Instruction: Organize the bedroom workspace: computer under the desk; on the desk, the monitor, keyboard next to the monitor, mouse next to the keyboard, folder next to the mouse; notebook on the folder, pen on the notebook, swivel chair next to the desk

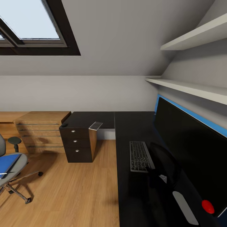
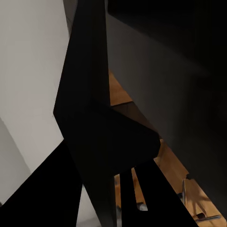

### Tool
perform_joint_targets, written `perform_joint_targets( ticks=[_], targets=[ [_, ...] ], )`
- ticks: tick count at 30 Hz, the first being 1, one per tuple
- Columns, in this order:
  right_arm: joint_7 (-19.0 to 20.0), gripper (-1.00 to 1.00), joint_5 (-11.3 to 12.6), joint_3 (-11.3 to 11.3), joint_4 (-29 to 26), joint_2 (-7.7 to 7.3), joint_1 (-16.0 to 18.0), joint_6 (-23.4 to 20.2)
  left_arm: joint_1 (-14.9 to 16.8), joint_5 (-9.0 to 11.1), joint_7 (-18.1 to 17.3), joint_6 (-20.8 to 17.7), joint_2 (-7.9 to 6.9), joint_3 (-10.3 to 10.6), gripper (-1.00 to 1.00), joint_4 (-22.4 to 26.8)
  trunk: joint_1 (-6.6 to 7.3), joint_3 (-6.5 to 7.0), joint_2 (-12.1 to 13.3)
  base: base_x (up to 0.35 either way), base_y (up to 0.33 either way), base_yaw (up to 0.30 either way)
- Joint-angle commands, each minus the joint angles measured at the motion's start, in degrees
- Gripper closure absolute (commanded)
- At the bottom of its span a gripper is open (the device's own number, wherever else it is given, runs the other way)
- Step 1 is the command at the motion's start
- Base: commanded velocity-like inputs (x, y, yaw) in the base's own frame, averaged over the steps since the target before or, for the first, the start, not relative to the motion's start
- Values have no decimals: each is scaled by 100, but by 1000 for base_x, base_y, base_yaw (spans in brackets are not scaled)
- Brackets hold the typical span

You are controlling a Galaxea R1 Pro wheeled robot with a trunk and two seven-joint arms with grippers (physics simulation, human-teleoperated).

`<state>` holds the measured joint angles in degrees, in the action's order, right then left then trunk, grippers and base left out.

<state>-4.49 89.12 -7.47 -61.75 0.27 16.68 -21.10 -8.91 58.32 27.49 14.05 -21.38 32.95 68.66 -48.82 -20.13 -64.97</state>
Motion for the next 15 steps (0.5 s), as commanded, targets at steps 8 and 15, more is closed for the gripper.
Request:
perform_joint_targets(
  ticks=[8,15],
  targets=[
    [-79,100,-71,-27,49,0,2,-35,3,57,18,45,-6,18,-100,10,-1,-6,-4,0,-11,0],
    [-78,100,-71,-27,49,1,2,-34,3,57,19,45,-6,18,-100,8,-1,-6,-4,0,-65,0]
  ],
)
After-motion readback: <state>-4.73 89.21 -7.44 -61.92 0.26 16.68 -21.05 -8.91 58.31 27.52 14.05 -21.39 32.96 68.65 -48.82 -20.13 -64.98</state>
